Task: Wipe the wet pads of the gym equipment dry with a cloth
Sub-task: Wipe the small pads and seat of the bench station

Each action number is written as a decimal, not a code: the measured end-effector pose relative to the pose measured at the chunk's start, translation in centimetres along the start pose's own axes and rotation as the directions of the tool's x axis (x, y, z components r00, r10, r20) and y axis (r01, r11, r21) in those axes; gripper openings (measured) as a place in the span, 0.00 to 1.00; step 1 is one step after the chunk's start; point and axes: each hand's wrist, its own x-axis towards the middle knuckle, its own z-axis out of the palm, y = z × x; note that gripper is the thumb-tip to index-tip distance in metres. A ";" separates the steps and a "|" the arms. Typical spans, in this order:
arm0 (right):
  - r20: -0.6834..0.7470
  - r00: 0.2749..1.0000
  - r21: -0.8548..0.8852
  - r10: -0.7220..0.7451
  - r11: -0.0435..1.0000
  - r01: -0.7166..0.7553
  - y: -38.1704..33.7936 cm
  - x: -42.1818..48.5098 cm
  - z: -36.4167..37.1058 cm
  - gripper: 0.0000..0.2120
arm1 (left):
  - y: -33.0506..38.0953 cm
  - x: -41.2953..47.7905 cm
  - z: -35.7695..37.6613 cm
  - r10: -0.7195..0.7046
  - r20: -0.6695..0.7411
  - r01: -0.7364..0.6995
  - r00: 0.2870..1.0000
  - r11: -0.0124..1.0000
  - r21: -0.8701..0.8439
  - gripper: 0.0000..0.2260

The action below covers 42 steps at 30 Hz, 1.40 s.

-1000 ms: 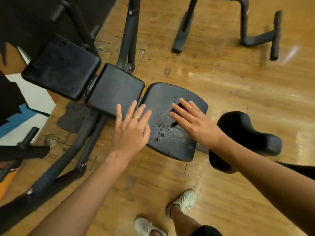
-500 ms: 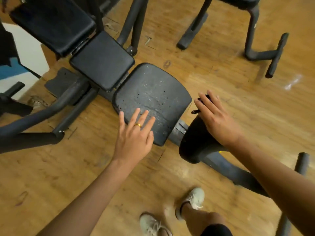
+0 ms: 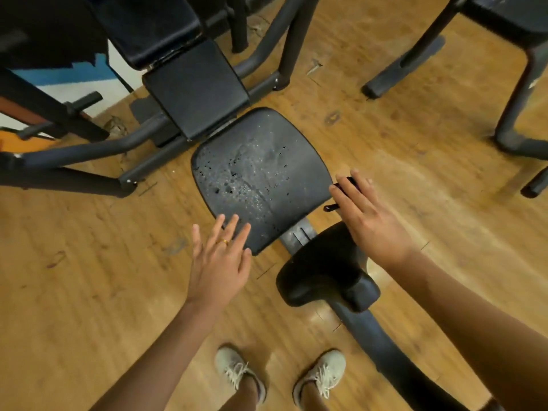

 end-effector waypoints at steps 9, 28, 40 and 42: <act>-0.023 0.997 0.039 -0.076 0.996 0.077 2.8 3.5 0.4 0.31 | 1.0 2.3 1.4 -0.115 -0.004 0.115 0.993 0.993 -0.004 0.23; 0.023 0.991 0.077 -0.135 0.988 0.133 7.2 12.2 9.7 0.27 | 1.8 12.9 10.0 -0.241 0.080 0.248 0.967 0.964 -0.099 0.29; -0.101 0.915 0.005 -0.391 0.919 0.394 13.6 25.7 19.0 0.31 | -1.6 21.4 15.7 -0.352 0.042 0.352 0.935 0.936 0.008 0.32; -0.150 0.914 0.040 -0.377 0.922 0.386 14.4 28.6 20.3 0.28 | -2.3 22.4 18.0 -0.363 0.044 0.363 0.931 0.932 -0.003 0.32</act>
